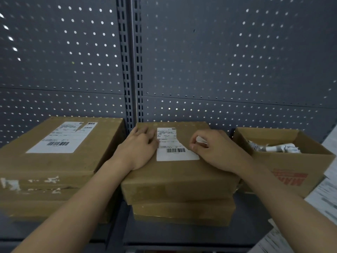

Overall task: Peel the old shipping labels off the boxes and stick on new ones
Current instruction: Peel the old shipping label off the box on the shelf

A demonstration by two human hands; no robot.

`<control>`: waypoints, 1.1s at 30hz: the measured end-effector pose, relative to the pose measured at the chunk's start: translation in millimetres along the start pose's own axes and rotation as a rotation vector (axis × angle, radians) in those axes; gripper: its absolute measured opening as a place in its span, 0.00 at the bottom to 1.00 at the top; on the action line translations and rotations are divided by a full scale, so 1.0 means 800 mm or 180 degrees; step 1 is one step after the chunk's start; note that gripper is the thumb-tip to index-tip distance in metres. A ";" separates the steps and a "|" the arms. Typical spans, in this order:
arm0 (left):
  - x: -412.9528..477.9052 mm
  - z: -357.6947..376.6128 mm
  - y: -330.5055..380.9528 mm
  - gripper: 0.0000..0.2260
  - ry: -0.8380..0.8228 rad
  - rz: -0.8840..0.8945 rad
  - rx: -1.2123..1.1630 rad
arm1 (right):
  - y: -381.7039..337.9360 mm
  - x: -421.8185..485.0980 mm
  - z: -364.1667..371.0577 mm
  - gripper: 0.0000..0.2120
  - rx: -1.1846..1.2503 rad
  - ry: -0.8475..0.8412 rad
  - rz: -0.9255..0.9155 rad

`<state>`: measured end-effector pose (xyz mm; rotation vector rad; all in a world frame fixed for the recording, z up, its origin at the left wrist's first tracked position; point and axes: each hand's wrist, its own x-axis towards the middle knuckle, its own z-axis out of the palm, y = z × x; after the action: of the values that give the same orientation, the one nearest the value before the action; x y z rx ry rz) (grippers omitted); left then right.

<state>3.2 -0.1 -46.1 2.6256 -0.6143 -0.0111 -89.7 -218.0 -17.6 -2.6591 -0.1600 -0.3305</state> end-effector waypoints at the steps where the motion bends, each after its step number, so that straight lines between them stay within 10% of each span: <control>1: 0.000 0.000 0.000 0.24 -0.0005 -0.0001 -0.0008 | 0.000 0.000 -0.006 0.04 -0.0038 -0.0136 -0.0044; 33: 0.004 -0.004 0.002 0.26 -0.0148 0.0172 0.0418 | 0.011 -0.023 -0.016 0.10 -0.1064 -0.0111 -0.1337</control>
<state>5.7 -1.3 -42.2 2.7408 -0.7248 -0.0159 -108.9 -232.5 -15.0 -2.9461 -0.7391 -0.4785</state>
